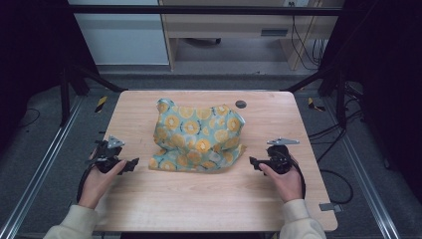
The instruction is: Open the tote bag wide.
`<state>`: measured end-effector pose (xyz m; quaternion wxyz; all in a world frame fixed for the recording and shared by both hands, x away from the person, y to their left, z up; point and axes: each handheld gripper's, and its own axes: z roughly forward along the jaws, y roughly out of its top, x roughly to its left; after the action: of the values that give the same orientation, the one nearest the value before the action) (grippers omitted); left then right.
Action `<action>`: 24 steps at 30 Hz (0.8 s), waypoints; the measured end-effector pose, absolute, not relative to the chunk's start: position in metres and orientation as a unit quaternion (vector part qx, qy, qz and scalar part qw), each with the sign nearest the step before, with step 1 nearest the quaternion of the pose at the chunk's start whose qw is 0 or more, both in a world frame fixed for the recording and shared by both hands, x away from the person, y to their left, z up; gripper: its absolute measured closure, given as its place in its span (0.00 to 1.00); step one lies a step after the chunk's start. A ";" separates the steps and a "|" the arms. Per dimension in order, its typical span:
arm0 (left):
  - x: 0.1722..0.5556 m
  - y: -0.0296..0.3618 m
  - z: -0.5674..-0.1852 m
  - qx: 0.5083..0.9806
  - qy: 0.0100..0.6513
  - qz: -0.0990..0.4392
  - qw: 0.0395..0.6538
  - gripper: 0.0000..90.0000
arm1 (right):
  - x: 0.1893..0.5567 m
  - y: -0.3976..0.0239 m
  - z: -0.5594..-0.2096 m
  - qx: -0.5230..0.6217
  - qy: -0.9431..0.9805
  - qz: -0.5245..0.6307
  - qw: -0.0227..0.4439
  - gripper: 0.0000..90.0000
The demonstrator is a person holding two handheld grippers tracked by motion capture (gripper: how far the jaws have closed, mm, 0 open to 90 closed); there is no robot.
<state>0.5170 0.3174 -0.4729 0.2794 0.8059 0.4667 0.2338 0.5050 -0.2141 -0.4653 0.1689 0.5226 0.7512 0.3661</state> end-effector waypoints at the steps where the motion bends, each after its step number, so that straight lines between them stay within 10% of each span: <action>1: 0.517 0.317 -0.474 0.807 0.467 0.234 0.276 0.09 | 0.506 -0.213 -0.463 0.520 0.752 0.369 0.166 0.22; 24: 0.512 0.314 -0.478 0.811 0.465 0.229 0.270 0.10 | 0.548 -0.172 -0.383 0.453 0.784 0.394 0.158 0.25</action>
<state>0.5120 0.3139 -0.4783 0.2699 0.8112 0.4655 0.2291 0.5483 -0.1722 -0.3835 0.1584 0.4531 0.7840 0.3936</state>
